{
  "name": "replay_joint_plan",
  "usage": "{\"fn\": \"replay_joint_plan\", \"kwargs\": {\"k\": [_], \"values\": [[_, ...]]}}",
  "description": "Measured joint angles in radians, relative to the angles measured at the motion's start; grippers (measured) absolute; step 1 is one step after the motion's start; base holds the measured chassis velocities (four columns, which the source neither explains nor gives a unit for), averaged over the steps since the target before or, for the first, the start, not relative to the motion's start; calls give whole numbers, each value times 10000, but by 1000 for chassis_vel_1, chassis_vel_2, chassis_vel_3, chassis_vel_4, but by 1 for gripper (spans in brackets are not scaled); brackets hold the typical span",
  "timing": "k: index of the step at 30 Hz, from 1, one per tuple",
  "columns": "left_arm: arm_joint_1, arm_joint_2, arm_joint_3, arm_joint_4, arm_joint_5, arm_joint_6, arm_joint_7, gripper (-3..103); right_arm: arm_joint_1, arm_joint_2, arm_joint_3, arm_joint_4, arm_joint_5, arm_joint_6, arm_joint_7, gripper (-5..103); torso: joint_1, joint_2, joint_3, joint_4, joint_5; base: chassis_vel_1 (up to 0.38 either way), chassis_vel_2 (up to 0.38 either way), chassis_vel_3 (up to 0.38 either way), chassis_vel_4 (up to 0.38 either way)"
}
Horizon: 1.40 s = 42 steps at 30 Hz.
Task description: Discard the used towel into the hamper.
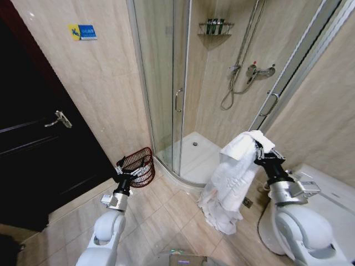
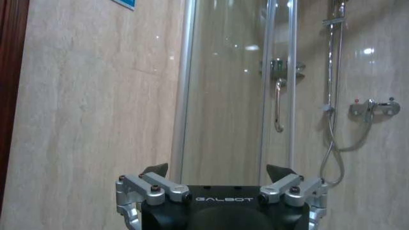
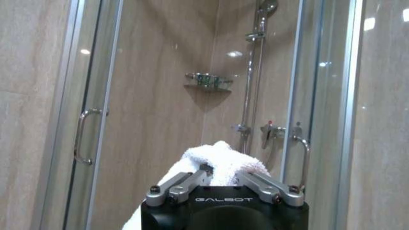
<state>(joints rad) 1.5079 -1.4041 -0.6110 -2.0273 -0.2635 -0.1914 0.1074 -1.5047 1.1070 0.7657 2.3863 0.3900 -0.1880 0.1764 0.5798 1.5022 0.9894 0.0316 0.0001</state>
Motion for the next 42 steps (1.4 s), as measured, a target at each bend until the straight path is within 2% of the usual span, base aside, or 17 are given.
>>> {"fn": "replay_joint_plan", "kwargs": {"k": [18, 27, 38, 42], "values": [[-187, -39, 78, 44, 177, 143, 18, 100, 115, -230, -186, 240, 50, 3, -285, 6, -1, -1, 0, 1, -1, 64, 68, 61, 62], [-188, -173, 58, 58, 314, 135, 3, 100, 592, -656, -300, 468, 505, -323, -272, 6, -1, -1, 0, 2, -1, 113, 110, 125, 125], [-71, -190, 24, -9, 431, 126, -41, 100, 985, -837, -316, 485, 878, -475, -253, 6, -1, -1, 0, 3, -2, 138, 124, 127, 125], [-62, -159, 81, -2, 514, 3, -224, 100, 1323, -942, -306, 381, 1100, -659, -205, 6, -1, -1, 1, 1, 0, 122, 125, 122, 107]]}}
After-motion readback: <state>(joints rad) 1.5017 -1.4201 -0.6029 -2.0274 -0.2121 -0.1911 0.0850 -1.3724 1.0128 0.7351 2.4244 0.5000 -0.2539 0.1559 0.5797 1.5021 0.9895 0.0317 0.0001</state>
